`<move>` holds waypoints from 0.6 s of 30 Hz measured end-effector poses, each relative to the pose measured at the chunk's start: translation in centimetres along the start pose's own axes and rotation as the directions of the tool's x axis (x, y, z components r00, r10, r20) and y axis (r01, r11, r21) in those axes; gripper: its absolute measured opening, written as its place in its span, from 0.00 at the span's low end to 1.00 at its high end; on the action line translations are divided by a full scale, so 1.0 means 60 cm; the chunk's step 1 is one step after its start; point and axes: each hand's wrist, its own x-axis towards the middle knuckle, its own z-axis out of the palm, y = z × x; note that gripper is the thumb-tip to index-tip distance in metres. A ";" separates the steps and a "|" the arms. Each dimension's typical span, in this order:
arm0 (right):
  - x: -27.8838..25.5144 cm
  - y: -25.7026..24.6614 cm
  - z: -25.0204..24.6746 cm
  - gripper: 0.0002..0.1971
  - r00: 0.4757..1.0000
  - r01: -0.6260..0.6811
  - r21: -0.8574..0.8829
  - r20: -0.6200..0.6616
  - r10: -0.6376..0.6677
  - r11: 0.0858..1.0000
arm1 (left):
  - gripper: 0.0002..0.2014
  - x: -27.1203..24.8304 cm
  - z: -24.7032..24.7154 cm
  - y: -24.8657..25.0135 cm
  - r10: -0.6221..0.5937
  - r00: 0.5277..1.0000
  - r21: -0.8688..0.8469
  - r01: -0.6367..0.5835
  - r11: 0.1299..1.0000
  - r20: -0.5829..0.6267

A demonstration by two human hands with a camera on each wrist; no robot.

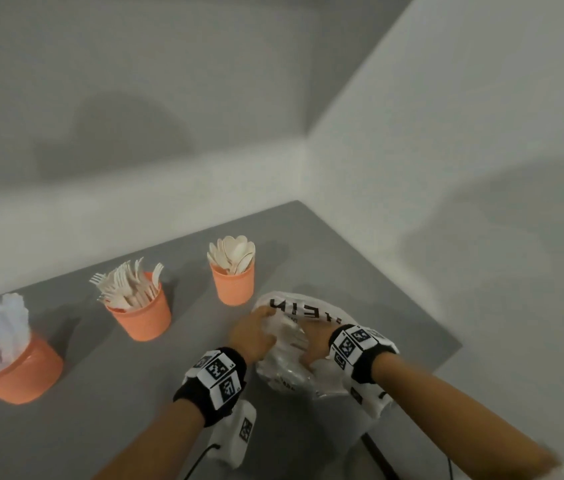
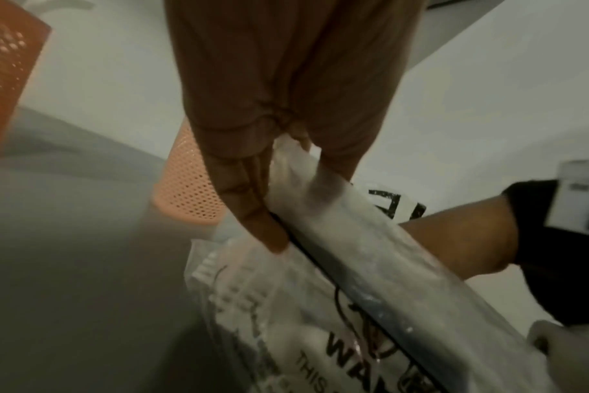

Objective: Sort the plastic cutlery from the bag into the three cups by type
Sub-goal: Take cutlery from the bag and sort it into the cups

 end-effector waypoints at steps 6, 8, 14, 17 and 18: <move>0.029 0.019 -0.002 0.44 1.000 0.002 0.118 0.004 -0.003 0.993 | 0.28 -0.008 -0.017 -0.002 0.101 0.994 -0.071 -0.104 0.992 -0.045; 0.034 0.027 -0.008 0.39 1.000 0.000 0.172 0.015 -0.002 0.985 | 0.27 -0.008 -0.025 -0.005 0.111 0.993 -0.063 -0.113 0.992 -0.047; 0.049 0.018 0.005 0.48 1.000 0.007 0.152 0.005 -0.008 0.988 | 0.24 -0.011 -0.035 -0.010 0.067 0.996 -0.071 -0.071 0.995 -0.058; 0.052 0.010 0.006 0.46 1.000 0.018 0.144 0.011 -0.020 0.989 | 0.25 -0.013 -0.039 -0.010 0.048 0.997 -0.071 -0.052 0.996 -0.061; 0.052 0.009 0.005 0.44 1.000 0.022 0.158 0.008 -0.024 0.987 | 0.25 -0.014 -0.041 -0.010 0.036 0.997 -0.075 -0.042 0.996 -0.070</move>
